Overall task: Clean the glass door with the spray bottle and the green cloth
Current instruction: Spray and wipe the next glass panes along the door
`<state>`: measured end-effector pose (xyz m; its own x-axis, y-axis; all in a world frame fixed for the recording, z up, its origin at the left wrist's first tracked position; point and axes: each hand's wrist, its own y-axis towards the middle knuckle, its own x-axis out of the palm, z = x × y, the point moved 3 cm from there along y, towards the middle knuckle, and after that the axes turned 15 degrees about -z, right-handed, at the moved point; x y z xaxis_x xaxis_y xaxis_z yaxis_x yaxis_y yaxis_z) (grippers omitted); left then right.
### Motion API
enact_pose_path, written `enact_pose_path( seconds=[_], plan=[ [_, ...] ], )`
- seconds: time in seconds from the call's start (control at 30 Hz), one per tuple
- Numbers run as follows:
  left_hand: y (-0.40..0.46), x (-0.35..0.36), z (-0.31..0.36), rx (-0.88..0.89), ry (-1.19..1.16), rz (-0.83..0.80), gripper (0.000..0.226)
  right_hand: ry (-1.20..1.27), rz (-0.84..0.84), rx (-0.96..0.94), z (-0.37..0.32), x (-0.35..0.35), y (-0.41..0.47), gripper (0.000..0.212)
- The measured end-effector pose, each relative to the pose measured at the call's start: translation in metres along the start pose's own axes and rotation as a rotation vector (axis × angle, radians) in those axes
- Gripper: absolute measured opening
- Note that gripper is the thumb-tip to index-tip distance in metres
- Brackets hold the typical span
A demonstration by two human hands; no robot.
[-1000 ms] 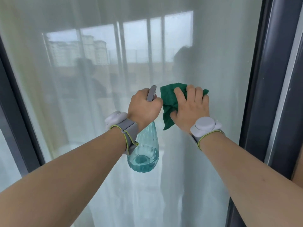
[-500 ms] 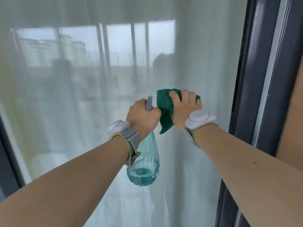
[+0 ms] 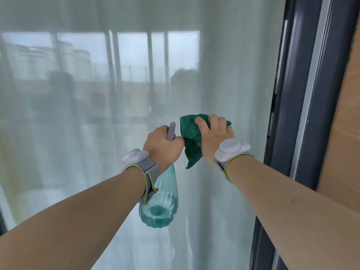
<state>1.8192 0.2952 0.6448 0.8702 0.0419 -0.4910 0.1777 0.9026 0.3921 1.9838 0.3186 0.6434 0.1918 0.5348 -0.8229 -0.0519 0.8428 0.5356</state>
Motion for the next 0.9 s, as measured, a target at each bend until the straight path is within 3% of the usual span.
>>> enact_pose_path(
  seconds=[0.17,0.3,0.4,0.47,0.53,0.67,0.77,0.9],
  plan=[
    [0.0,-0.002,-0.008,-0.007,0.007,0.013,0.016,-0.01,0.128,0.063,-0.006,0.006,-0.002,0.078],
    [0.0,-0.002,-0.011,-0.034,0.025,0.055,0.011,-0.035,0.073,-0.014,-0.012,0.015,-0.012,0.077],
    [-0.004,0.0,-0.006,-0.042,0.018,0.059,0.024,-0.001,0.148,-0.053,-0.014,0.019,-0.022,0.082],
    [-0.003,0.0,-0.001,-0.04,0.033,0.076,0.029,-0.035,0.178,-0.155,-0.009,0.013,-0.018,0.078],
    [0.001,-0.004,0.004,-0.034,0.044,0.097,0.019,-0.071,0.204,-0.254,-0.006,-0.004,-0.011,0.071],
    [0.01,-0.008,0.014,-0.025,0.028,0.145,0.014,-0.009,0.269,-0.209,0.002,-0.02,0.002,0.064],
    [0.008,-0.008,0.016,-0.029,-0.005,0.154,0.032,0.092,0.272,-0.187,-0.005,-0.007,-0.002,0.066],
    [0.0,0.002,0.011,-0.02,0.008,0.112,0.028,0.046,0.158,-0.347,-0.017,0.025,-0.024,0.071]
  ],
)
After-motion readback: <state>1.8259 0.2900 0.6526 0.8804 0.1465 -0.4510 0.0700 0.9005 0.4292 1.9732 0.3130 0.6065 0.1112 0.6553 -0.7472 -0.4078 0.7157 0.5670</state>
